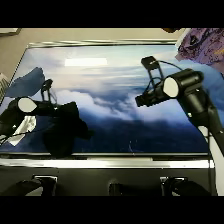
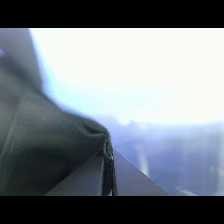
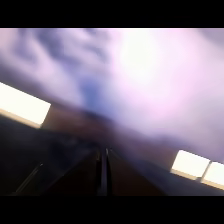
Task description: Fold the clothes and pants, and hang the long-sleeved shirts on hangers.
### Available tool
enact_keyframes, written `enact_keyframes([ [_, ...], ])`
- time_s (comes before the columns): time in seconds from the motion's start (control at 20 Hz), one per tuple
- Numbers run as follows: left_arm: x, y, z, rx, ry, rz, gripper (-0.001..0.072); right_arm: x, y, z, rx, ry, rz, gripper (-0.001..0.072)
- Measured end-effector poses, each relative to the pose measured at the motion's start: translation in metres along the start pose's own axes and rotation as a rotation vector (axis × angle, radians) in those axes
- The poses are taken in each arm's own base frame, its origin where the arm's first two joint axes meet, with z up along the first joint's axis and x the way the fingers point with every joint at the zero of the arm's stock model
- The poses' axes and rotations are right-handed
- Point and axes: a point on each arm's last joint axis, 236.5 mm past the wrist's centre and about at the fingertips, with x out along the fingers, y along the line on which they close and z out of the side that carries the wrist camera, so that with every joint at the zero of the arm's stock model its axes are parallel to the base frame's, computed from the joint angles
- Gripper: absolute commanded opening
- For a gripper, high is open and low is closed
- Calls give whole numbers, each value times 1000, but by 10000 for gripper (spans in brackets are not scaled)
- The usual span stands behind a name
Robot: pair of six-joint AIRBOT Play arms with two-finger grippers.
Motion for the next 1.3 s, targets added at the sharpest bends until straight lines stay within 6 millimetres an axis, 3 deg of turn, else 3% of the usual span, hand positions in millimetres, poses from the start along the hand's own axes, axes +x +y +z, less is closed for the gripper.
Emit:
enact_keyframes([
  [0.3,24,-151,25,142,-75,-227,13,-70,-74,-11,16,-76,-286,87],
  [0.45,58,-209,16,152,-33,-310,15,-102,-102,-22,33,-96,-402,87],
  [0.55,91,-235,-2,131,28,-345,21,-117,-114,-27,45,-106,-451,89],
  [0.6,107,-242,-11,116,57,-356,93,-122,-119,-29,48,-109,-471,90],
  [0.65,124,-245,-21,100,91,-359,288,-124,-122,-31,50,-108,-483,109],
  [0.7,138,-244,-29,84,121,-355,535,-124,-124,-33,53,-107,-492,230],
  [0.75,148,-242,-35,68,149,-349,677,-123,-125,-34,53,-103,-500,332],
  [0.9,153,-220,-27,37,197,-323,678,-111,-127,-35,107,-121,-506,365],
  [1.1,110,-158,28,63,147,-222,677,-91,-162,-43,367,-163,-486,386],
  [1.2,79,-119,63,67,86,-152,676,-56,-170,-63,551,-99,-354,443],
  [1.3,49,-81,92,43,29,-93,672,-8,-146,-83,688,3,-109,442],
])
